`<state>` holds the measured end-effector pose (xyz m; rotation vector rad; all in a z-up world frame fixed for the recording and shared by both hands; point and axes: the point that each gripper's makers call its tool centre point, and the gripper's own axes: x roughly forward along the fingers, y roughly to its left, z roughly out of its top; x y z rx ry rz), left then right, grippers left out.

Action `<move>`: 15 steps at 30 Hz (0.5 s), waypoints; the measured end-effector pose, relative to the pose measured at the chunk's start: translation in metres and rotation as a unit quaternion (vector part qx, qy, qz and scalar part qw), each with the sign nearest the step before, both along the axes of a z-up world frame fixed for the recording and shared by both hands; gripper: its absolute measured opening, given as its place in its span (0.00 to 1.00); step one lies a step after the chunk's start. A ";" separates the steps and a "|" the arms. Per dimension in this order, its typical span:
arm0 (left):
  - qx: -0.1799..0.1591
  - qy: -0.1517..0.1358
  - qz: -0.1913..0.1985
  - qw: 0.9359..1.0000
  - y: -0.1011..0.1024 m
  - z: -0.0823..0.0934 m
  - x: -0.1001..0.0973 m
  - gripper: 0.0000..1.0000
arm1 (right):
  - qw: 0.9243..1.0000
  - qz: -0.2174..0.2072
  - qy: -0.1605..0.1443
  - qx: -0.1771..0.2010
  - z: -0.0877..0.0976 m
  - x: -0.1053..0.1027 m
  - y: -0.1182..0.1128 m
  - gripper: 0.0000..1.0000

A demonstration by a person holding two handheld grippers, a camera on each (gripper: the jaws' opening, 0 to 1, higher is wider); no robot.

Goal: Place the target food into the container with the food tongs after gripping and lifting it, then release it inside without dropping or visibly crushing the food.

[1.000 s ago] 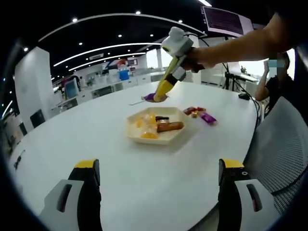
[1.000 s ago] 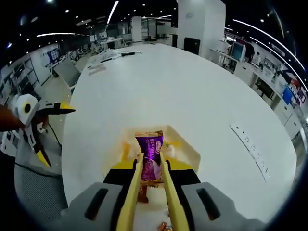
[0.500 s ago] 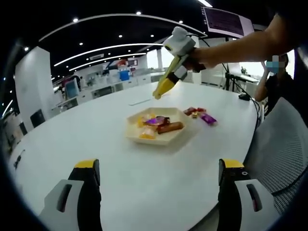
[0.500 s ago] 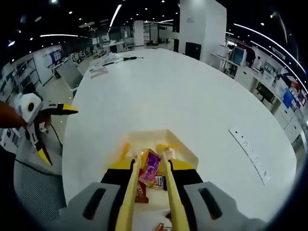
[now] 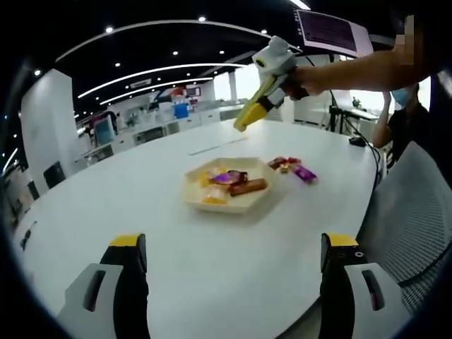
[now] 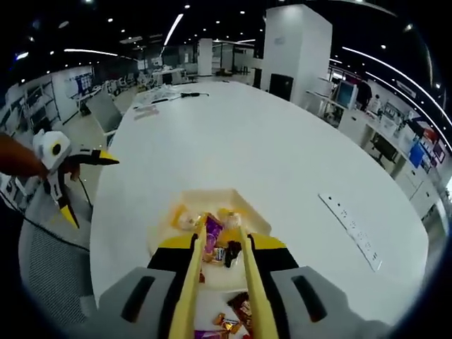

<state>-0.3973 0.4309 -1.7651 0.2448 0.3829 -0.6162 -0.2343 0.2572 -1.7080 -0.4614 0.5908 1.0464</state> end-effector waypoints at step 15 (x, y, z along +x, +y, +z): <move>-0.006 -0.007 0.002 1.000 0.001 0.021 0.009 1.00 | 0.999 -0.052 0.002 0.005 -0.011 -0.010 -0.062 0.28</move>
